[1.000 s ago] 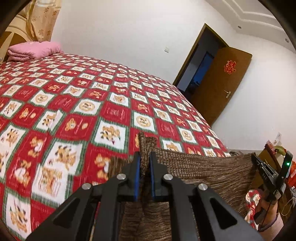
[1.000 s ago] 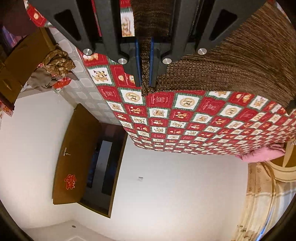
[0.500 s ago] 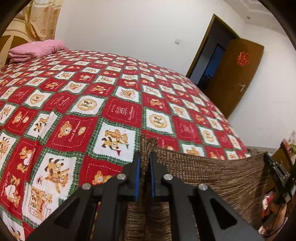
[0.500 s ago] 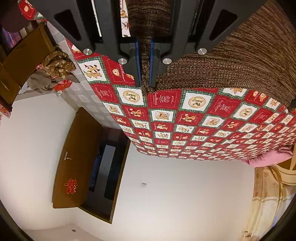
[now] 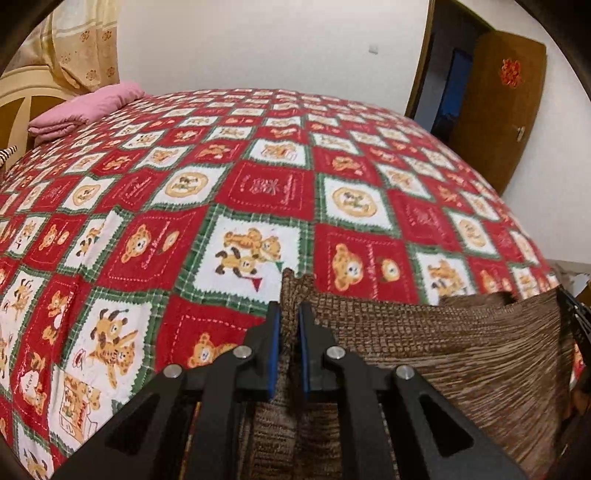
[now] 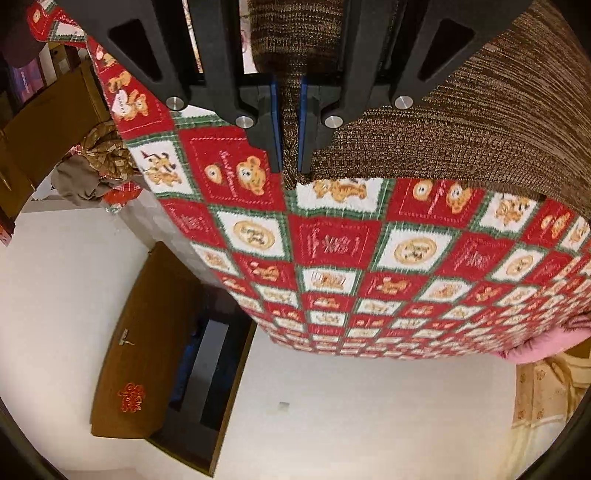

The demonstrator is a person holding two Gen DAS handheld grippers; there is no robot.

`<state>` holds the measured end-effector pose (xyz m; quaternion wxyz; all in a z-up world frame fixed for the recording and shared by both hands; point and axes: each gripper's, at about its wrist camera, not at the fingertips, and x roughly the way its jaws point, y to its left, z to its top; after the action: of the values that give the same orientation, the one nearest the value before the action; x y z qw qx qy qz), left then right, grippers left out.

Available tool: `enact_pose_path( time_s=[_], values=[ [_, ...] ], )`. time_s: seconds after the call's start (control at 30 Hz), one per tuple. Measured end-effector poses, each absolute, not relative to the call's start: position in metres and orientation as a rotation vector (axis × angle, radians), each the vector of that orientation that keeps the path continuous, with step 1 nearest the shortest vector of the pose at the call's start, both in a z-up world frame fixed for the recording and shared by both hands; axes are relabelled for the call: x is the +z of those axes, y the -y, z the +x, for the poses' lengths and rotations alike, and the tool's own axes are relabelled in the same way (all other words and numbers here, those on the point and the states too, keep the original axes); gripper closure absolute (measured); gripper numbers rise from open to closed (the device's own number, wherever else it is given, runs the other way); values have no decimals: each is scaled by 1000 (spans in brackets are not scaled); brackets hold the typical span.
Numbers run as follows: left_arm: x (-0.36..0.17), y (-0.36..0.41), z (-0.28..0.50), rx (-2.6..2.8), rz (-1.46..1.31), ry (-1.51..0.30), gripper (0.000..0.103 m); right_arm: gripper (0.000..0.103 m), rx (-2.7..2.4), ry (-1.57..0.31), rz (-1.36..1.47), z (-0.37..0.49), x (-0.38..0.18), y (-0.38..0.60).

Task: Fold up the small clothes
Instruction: 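Grasp the folded sweater edge with both grippers and lift it, then lay the lifted edge over the sweater and open both grippers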

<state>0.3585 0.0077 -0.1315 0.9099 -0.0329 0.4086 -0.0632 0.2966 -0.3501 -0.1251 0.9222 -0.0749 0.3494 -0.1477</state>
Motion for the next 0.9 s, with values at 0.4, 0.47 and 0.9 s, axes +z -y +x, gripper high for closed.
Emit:
enact_pose_path(
  time_s=[0.4, 0.47, 0.9],
  values=[
    [-147, -4, 367, -20, -9, -905, 65, 91, -273, -841, -88, 311, -145, 364],
    [-146, -9, 366, 55, -3, -906, 37, 78, -301, -836, -77, 310, -144, 367],
    [-101, -14, 295, 4, 16, -797, 17, 39, -302, -565, 91, 208, -82, 335]
  ],
)
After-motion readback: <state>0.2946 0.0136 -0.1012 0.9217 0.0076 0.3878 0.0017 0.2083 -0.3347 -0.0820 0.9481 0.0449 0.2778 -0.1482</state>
